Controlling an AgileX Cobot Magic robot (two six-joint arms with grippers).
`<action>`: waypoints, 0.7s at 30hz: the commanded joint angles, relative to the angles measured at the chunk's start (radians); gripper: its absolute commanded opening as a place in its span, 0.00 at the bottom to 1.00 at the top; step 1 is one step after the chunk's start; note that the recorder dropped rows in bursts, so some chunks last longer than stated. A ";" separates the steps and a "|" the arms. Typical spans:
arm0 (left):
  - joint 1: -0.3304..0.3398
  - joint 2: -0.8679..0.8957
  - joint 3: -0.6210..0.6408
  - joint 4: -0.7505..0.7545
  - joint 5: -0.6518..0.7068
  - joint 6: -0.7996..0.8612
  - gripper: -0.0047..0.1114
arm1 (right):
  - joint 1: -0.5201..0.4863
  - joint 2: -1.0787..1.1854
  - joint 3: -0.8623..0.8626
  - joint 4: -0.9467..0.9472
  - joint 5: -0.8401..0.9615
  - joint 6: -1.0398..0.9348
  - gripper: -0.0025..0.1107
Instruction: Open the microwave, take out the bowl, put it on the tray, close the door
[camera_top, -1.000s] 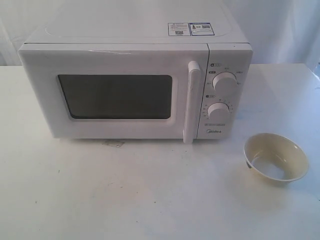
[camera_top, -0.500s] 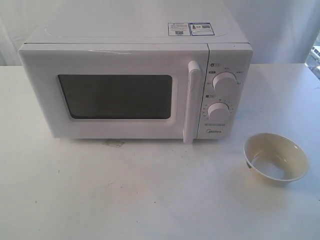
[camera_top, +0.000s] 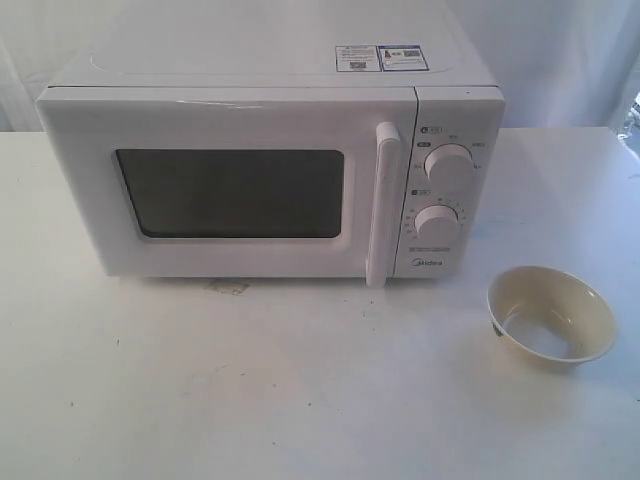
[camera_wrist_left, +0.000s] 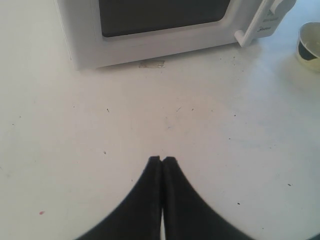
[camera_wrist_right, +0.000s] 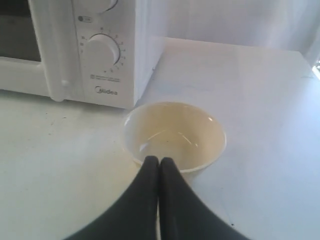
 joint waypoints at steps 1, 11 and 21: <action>-0.003 -0.008 0.002 -0.005 0.007 -0.004 0.04 | -0.080 -0.007 0.006 -0.010 0.003 0.018 0.02; -0.003 -0.008 0.002 -0.005 0.005 -0.004 0.04 | -0.097 -0.007 0.006 -0.012 0.003 0.018 0.02; -0.003 -0.008 0.002 -0.005 0.005 -0.004 0.04 | -0.097 -0.007 0.006 -0.012 0.003 0.018 0.02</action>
